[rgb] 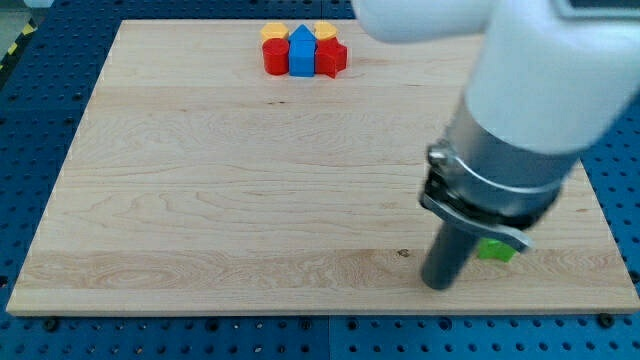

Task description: Move the green star along with the green circle slightly up

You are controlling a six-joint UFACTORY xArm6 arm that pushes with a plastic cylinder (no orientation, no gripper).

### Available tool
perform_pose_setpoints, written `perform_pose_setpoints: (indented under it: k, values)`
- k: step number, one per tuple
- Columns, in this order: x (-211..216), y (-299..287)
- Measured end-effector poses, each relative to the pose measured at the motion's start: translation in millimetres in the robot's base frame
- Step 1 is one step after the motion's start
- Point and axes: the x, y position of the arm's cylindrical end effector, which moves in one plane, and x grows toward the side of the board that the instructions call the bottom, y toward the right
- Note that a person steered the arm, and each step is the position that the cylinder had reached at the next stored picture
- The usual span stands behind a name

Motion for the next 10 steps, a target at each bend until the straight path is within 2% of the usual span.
perform_pose_setpoints:
  k: [1, 5, 6, 7, 8, 9, 10]
  values:
    - [-16, -7]
    - [-20, 119]
    - [-13, 123]
    - [22, 136]
    - [23, 167]
    - [13, 195]
    - [-23, 198]
